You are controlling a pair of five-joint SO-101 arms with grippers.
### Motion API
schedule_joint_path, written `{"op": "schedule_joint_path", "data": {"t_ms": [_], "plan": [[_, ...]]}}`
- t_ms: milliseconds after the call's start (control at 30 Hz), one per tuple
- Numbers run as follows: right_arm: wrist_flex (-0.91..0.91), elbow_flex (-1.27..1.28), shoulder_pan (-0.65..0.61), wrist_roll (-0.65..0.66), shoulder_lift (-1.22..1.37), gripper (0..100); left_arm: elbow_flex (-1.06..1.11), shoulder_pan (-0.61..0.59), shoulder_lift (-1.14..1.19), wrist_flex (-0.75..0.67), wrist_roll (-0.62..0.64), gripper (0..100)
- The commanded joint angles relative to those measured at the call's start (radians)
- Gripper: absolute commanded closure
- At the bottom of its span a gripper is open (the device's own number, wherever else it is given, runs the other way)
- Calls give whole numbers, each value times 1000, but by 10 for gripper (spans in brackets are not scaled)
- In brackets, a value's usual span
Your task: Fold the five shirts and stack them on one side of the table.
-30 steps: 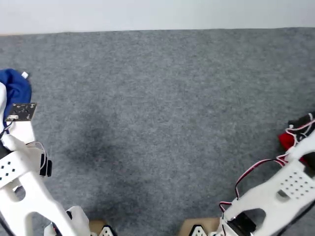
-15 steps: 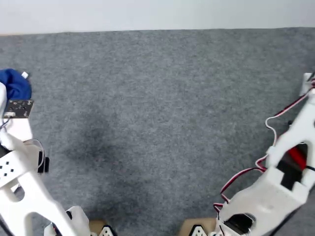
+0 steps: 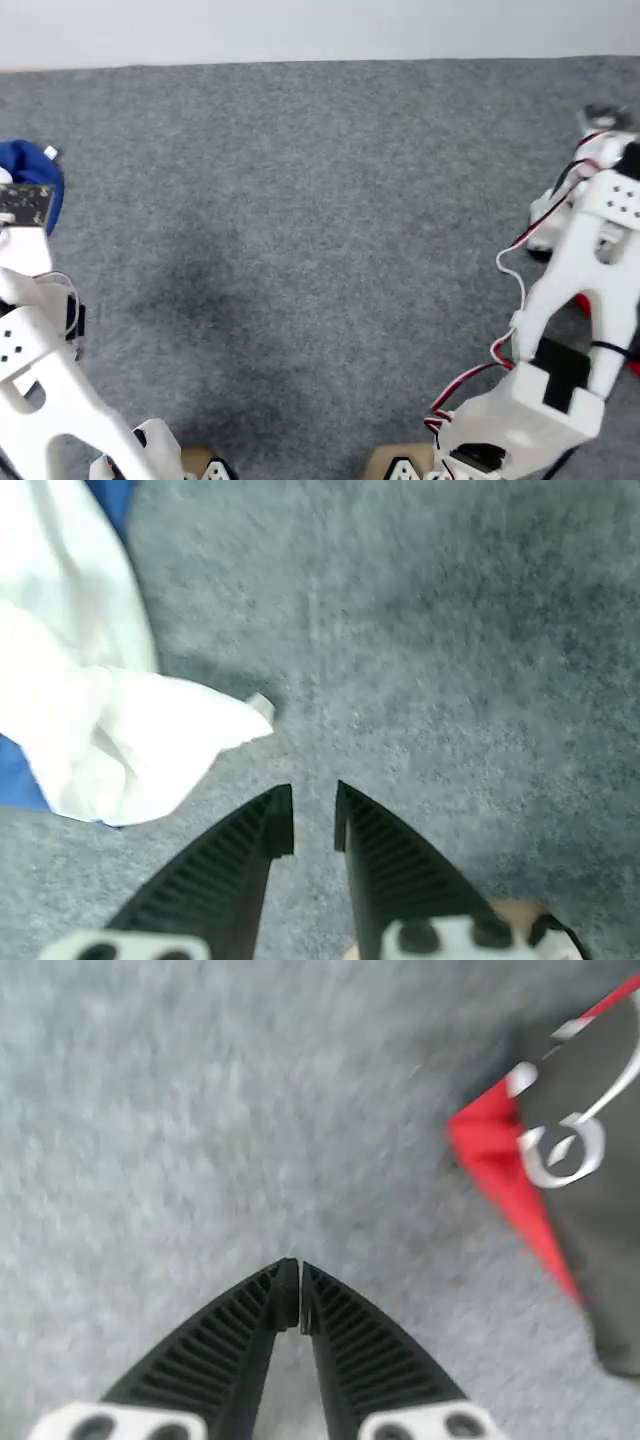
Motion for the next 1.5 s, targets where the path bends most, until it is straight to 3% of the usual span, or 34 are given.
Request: {"op": "schedule_joint_path", "data": {"t_ms": [0, 100, 300, 467, 633, 733, 900, 1233, 1467], "plan": [[42, 86, -24, -11, -142, 990, -119, -2, -14, 6, -2, 924], [41, 153, -30, -11, -237, 990, -168, -2, -12, -38, -15, 924], [41, 304, -53, -11, -384, 990, -166, -71, 58, -170, -209, 924], [41, 450, -48, -11, -464, 990, -249, -218, 278, -293, -327, 923], [41, 568, -48, -11, -536, 990, -429, -284, 554, -304, -384, 916], [41, 608, -48, -11, -576, 990, -521, -308, 683, -292, -436, 852], [41, 638, -48, -9, -621, 990, -645, -324, 829, -244, -443, 765], [41, 641, -48, -9, -630, 990, -680, -322, 1017, -282, -443, 761], [41, 641, -48, -9, -630, 990, -680, -313, 1092, -315, -434, 927]]}}
